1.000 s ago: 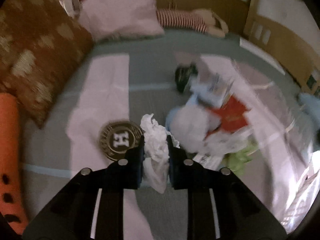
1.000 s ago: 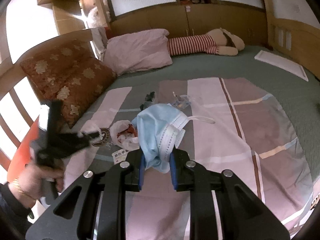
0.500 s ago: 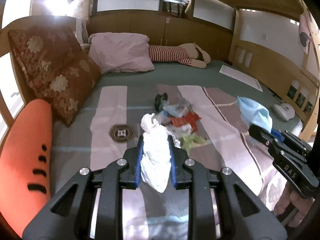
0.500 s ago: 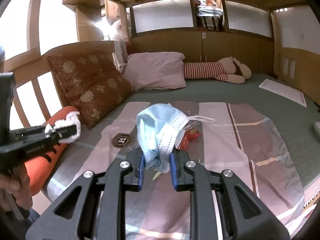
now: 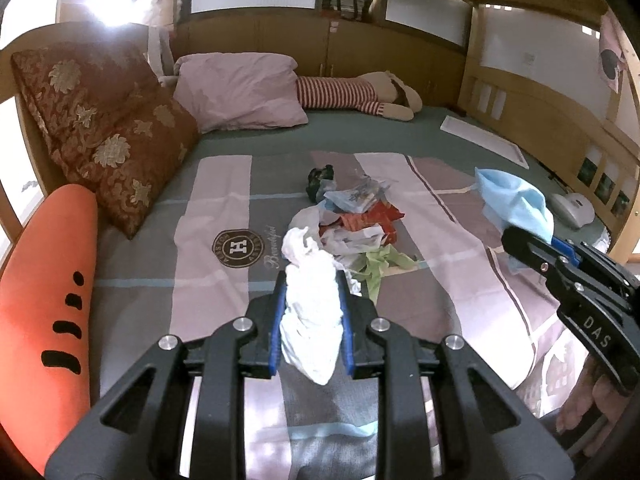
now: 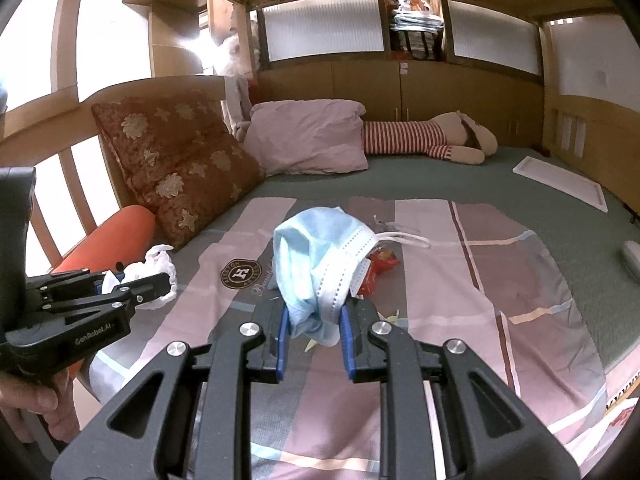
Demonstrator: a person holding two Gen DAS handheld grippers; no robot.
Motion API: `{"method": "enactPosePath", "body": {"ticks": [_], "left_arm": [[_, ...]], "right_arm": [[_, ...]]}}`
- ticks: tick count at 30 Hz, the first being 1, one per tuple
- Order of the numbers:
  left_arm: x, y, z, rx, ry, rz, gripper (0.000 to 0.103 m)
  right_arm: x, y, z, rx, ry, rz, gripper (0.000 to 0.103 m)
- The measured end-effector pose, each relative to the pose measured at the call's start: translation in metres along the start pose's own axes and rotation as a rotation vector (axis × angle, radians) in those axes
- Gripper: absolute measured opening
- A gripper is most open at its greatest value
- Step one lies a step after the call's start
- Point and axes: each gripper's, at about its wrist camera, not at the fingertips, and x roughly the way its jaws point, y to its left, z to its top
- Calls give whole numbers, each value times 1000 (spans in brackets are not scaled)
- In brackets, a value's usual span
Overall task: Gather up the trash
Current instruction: 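Carry the white tissue and blue mask with both tools toward the white trash bag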
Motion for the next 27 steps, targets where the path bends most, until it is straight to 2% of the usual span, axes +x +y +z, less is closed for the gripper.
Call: {"method": "enactPosePath", "body": {"ticks": [21,25,27], "left_arm": [[3,0,-1,4,4,4,23],[2,-2,0,9,2,-11,23],[0,-9,2,7,-7,-52,23]], "right_arm": [[3,-1,1,1,5,2,21],[-7,-9,5,28,-28,7,21],[-23,-18,8,46,-51,7,21]]}}
